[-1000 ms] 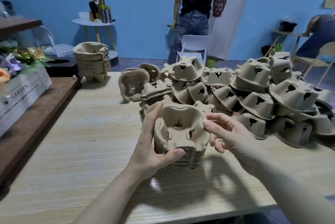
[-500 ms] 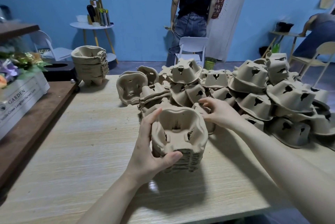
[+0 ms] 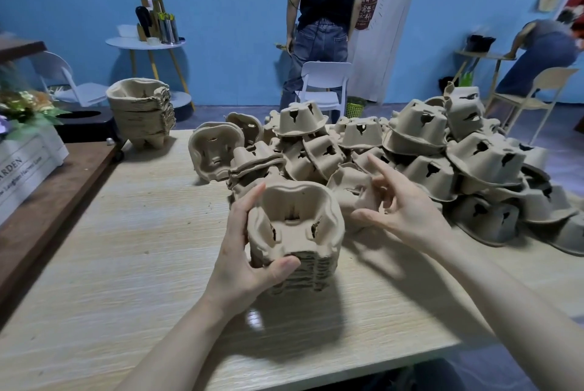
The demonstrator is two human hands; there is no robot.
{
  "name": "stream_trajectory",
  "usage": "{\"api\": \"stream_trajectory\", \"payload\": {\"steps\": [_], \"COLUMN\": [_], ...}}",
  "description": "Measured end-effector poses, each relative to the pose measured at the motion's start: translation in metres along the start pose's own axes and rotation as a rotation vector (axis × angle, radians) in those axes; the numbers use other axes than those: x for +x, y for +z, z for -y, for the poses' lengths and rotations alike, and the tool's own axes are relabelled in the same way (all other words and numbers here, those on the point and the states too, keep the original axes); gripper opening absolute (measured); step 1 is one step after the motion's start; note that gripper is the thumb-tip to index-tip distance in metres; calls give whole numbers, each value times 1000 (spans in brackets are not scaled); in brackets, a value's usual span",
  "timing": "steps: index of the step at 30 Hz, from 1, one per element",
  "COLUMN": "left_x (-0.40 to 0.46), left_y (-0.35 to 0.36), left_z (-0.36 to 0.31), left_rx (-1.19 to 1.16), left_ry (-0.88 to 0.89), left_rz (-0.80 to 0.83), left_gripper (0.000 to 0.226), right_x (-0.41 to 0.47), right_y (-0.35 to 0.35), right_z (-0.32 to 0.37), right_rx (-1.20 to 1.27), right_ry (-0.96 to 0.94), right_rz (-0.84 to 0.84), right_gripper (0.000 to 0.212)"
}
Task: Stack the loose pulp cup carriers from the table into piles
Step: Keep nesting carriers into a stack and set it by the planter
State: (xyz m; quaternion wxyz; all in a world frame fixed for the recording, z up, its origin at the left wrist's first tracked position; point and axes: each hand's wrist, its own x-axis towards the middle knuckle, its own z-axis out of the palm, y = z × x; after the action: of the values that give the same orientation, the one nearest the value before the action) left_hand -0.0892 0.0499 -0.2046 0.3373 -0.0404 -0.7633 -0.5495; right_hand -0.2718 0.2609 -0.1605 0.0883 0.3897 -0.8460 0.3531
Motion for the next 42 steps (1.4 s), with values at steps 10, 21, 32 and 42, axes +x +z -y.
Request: {"api": "stream_trajectory", "payload": {"steps": [10, 21, 32, 42], "left_x": [0, -1, -2, -2], "left_y": [1, 1, 0, 0], "left_z": [-4, 0, 1, -1], "left_rx": [-7, 4, 20, -60], "left_ry": [24, 22, 9, -66], "left_rz": [-6, -2, -2, -1], "left_gripper": [97, 98, 97, 109], "right_x": [-19, -35, -34, -36], "right_y": [-26, -52, -34, -3], "right_z": [18, 18, 65, 78], "right_rx": [-136, -93, 476, 376], "right_ry": [39, 8, -163, -253], "right_rz": [-6, -25, -343, -81], "right_gripper": [61, 25, 9, 8]}}
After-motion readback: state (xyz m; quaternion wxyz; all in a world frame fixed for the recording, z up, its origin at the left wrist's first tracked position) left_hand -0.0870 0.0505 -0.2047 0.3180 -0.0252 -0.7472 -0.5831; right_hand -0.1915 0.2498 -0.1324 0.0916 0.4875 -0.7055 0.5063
